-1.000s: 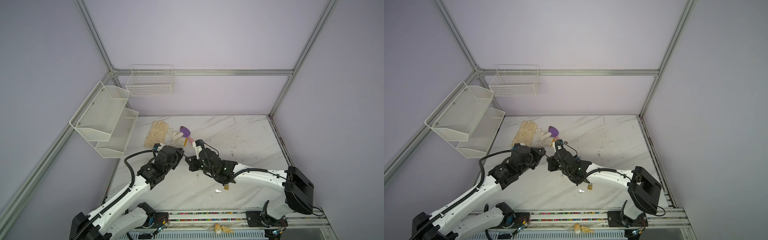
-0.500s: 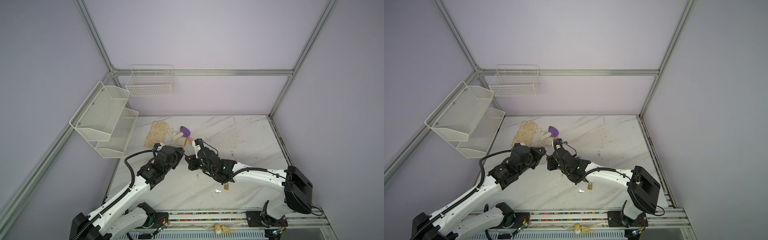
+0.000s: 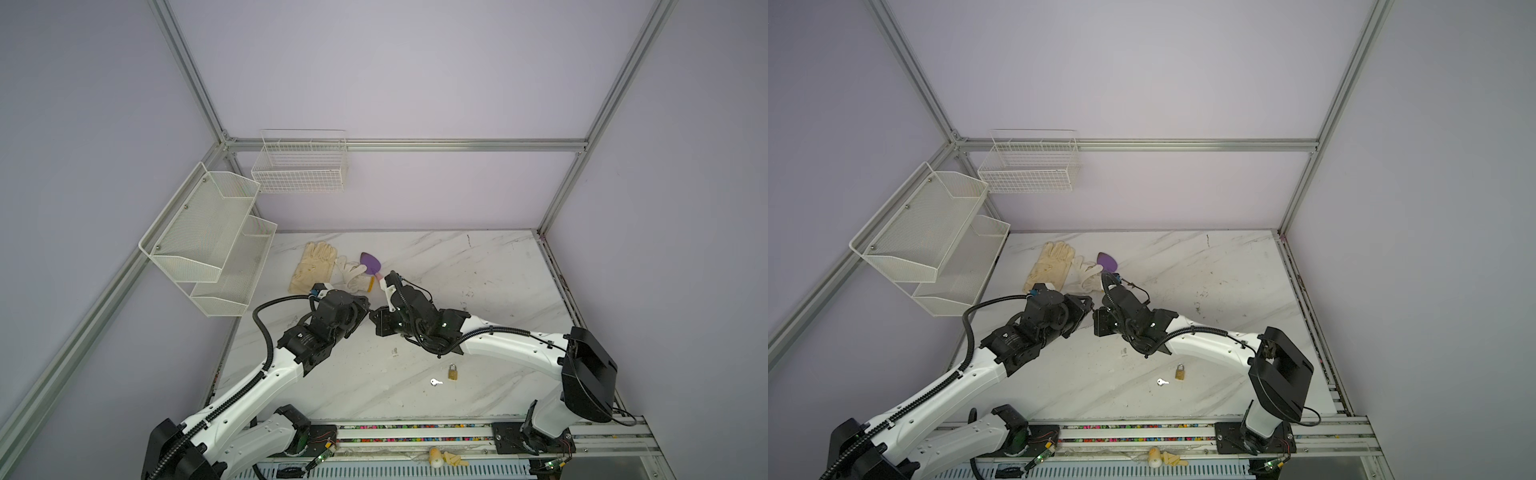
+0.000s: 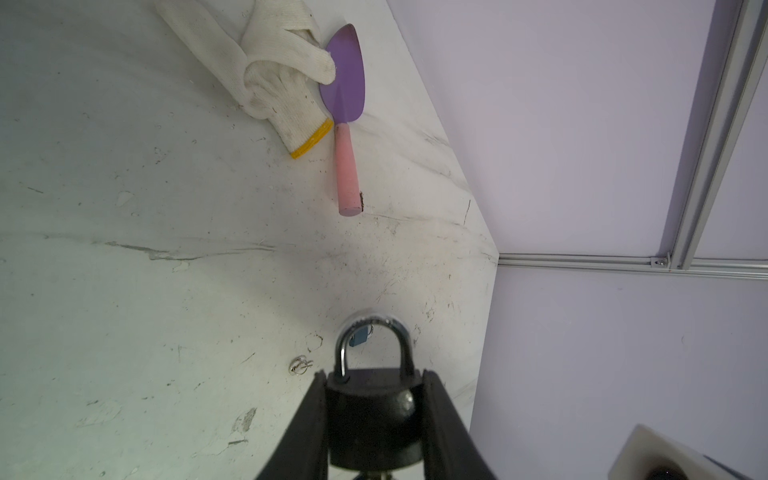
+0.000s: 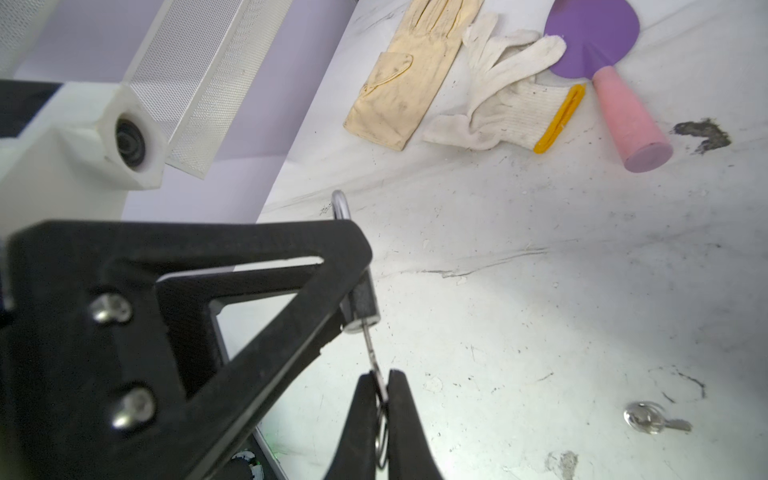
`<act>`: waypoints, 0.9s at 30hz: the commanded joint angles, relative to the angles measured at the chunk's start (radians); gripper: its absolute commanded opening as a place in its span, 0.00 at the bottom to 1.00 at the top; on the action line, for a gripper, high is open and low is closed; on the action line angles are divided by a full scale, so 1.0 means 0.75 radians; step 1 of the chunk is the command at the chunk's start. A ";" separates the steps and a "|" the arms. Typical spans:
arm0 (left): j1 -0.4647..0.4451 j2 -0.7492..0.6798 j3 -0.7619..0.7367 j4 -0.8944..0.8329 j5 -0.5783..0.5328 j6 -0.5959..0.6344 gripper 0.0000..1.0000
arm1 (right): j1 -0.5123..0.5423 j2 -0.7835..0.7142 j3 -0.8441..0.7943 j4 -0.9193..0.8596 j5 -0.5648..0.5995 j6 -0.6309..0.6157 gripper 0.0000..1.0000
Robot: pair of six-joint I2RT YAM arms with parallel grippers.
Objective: Unlock with the key
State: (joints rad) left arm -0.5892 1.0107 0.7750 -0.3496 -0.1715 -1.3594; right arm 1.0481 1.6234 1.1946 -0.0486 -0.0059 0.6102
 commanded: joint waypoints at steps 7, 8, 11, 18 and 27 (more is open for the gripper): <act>-0.026 -0.022 0.069 -0.040 0.193 -0.034 0.00 | 0.010 0.052 0.142 0.126 0.117 -0.141 0.00; -0.025 -0.021 0.069 -0.026 0.211 -0.045 0.00 | 0.010 0.058 0.143 0.146 0.092 -0.149 0.00; -0.029 -0.016 0.077 -0.013 0.250 -0.048 0.00 | -0.005 0.039 0.129 0.233 -0.053 -0.162 0.00; -0.050 -0.034 0.083 0.000 0.276 -0.011 0.00 | -0.087 -0.011 0.075 0.341 -0.251 -0.040 0.00; -0.058 -0.074 -0.014 0.128 0.322 0.083 0.00 | -0.156 -0.072 -0.021 0.584 -0.545 0.297 0.00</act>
State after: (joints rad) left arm -0.5838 0.9676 0.7746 -0.3000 -0.1429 -1.3468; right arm 0.9386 1.6215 1.1702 0.1024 -0.3119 0.7033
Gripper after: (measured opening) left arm 0.300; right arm 0.077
